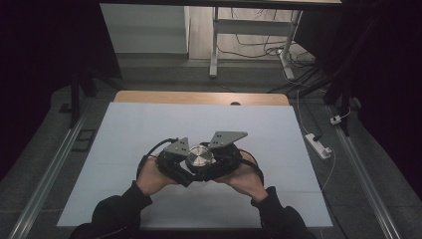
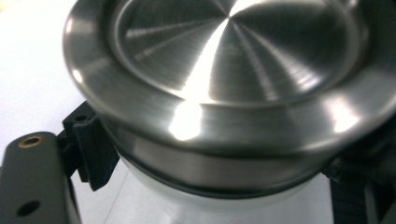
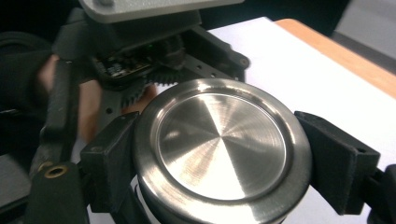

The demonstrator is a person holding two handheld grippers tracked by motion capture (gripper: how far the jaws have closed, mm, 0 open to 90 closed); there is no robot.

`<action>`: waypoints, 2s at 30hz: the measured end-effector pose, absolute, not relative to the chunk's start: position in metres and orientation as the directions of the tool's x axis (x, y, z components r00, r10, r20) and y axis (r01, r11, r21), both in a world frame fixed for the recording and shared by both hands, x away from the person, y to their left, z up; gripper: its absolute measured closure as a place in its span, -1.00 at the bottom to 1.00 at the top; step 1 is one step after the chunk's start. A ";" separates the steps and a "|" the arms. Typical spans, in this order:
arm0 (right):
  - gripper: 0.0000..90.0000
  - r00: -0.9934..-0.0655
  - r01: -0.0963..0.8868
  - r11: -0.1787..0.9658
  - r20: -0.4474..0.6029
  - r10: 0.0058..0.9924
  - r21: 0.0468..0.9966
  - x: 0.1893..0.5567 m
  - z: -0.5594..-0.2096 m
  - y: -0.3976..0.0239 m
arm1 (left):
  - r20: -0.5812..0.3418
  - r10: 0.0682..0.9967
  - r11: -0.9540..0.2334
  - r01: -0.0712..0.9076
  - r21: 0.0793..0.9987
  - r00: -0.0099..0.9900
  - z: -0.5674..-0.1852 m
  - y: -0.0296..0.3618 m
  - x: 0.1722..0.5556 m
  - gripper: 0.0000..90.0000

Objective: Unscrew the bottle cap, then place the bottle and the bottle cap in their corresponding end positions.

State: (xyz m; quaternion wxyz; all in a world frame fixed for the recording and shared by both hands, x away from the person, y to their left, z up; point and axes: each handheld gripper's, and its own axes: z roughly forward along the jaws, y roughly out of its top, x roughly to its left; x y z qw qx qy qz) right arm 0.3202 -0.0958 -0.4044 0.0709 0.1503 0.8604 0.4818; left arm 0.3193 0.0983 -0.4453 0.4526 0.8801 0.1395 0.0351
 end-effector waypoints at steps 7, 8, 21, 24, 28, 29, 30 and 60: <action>-0.58 -0.959 0.181 0.463 0.052 0.277 0.868 0.323 -0.396 -0.105 | -0.064 0.232 -0.569 0.189 0.800 0.971 -0.449 0.097 0.320 -0.66; -0.58 -0.959 0.181 0.461 0.052 0.278 0.869 0.323 -0.395 -0.106 | -0.063 0.233 -0.572 0.189 0.798 0.970 -0.449 0.096 0.320 -0.66; -0.58 -0.944 0.175 0.437 0.024 0.330 0.882 0.325 -0.388 -0.116 | -0.061 0.307 -0.566 0.233 0.791 0.950 -0.456 0.102 0.328 -0.66; -0.58 -0.943 0.179 0.436 0.027 0.333 0.882 0.324 -0.390 -0.116 | -0.068 0.336 -0.549 0.254 0.796 0.940 -0.457 0.105 0.329 -0.66; -0.58 -0.944 0.182 0.440 0.030 0.329 0.880 0.323 -0.393 -0.115 | -0.061 0.361 -0.548 0.264 0.794 0.931 -0.458 0.109 0.332 -0.66; -0.58 -0.945 0.181 0.440 0.031 0.327 0.879 0.322 -0.394 -0.114 | -0.064 0.369 -0.541 0.270 0.796 0.927 -0.458 0.110 0.333 -0.66; -0.58 -0.946 0.177 0.442 0.028 0.324 0.879 0.321 -0.394 -0.113 | -0.063 0.375 -0.540 0.273 0.796 0.925 -0.458 0.111 0.333 -0.66; -0.58 -0.959 0.150 0.455 0.017 0.283 0.878 0.293 -0.406 -0.107 | -0.057 0.455 -0.503 0.309 0.807 0.889 -0.460 0.124 0.351 -0.66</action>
